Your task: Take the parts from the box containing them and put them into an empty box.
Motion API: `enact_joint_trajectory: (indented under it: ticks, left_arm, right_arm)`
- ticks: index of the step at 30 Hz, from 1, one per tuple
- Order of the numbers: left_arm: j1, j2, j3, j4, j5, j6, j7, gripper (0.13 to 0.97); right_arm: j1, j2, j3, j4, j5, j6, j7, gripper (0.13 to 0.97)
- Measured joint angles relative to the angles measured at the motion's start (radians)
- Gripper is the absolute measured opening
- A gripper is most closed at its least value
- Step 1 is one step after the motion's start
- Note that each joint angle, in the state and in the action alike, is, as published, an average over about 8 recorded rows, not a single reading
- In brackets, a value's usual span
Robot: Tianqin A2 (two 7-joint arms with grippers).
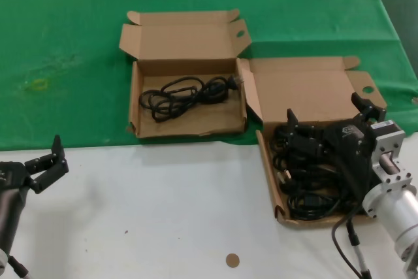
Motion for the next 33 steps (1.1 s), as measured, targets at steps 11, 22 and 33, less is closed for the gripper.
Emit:
enact_joint_trajectory:
  ticks: [11, 22, 33]
  left_arm:
    - [0.0, 0.0, 0.0, 0.0, 0.0, 0.0, 0.0, 0.966]
    - [0.0, 0.0, 0.0, 0.0, 0.0, 0.0, 0.0, 0.966]
    - [0.0, 0.0, 0.0, 0.0, 0.0, 0.0, 0.0, 0.966]
  right_arm:
    - [0.0, 0.0, 0.0, 0.0, 0.0, 0.0, 0.0, 0.966]
    - [0.0, 0.0, 0.0, 0.0, 0.0, 0.0, 0.0, 0.966]
    - [0.0, 0.0, 0.0, 0.0, 0.0, 0.0, 0.0, 0.966]
